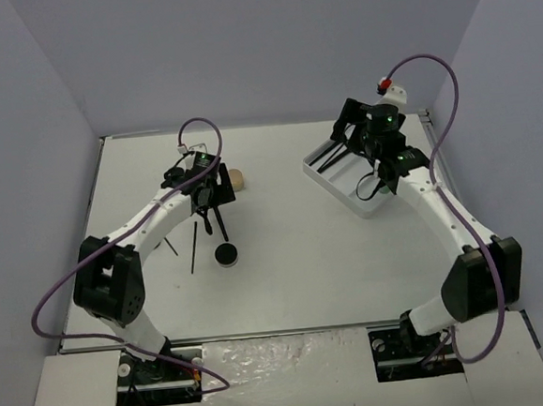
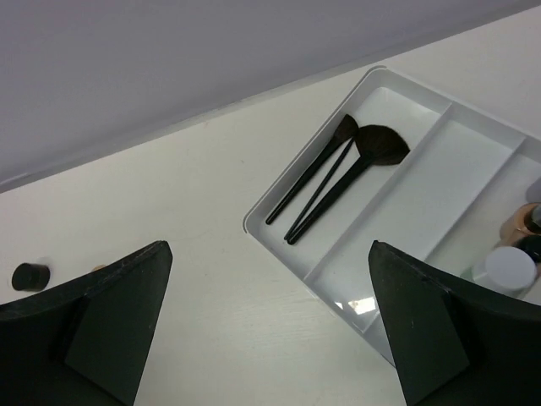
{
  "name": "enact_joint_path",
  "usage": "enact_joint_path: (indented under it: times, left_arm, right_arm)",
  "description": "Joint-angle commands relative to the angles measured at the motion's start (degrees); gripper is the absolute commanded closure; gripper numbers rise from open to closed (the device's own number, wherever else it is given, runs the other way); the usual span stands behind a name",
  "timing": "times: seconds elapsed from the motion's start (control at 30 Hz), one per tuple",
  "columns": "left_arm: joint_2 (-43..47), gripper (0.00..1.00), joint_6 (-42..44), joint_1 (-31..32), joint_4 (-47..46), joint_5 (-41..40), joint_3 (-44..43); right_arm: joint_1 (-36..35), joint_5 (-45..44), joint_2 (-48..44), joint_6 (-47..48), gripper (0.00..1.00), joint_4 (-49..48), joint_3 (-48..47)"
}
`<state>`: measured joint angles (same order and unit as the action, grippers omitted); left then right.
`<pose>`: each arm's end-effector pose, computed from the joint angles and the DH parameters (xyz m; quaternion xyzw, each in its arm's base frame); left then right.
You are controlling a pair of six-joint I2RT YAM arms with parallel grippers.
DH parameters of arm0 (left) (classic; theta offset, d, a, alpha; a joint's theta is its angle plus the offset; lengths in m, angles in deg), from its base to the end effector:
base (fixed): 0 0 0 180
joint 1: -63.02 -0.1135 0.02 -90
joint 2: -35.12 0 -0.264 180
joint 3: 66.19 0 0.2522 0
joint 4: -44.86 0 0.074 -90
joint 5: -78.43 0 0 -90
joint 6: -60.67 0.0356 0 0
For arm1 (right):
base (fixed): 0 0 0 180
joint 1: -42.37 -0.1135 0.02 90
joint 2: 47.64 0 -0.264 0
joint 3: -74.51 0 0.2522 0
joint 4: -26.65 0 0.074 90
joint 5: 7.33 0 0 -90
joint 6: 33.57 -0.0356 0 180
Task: Organize the makeup
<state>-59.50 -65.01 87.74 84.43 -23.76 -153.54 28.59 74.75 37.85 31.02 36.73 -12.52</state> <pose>0.3355 -0.1462 0.2654 -0.1272 0.9167 -0.0986 0.3657 0.3502 0.0808 0.3672 0.1214 0.7475 0.1690 0.6308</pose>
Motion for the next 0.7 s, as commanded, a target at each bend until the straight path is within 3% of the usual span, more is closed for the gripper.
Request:
enact_joint_path:
  times: [0.0,0.23,0.37,0.67]
  left_arm:
    - [-5.24,0.19,-3.78,-0.38,-0.15,-1.7,-6.4]
    - [-12.24,0.29,-5.08,-2.48,-1.03,-1.17,-8.4]
    - [-16.6,0.4,-5.8,-3.27,-2.02,-0.1,-9.22]
    - [-20.18,0.78,-5.81,-3.28,-4.87,0.76,-8.97]
  right_arm:
    - [-0.02,1.69,-12.12,4.06,0.0,0.43,6.49]
    - [-0.02,3.99,-22.98,3.78,0.0,3.51,14.74]
    - [-0.1,5.58,-26.8,3.8,0.0,5.18,18.98]
    - [-0.1,10.09,-27.23,4.75,0.0,5.79,21.07]
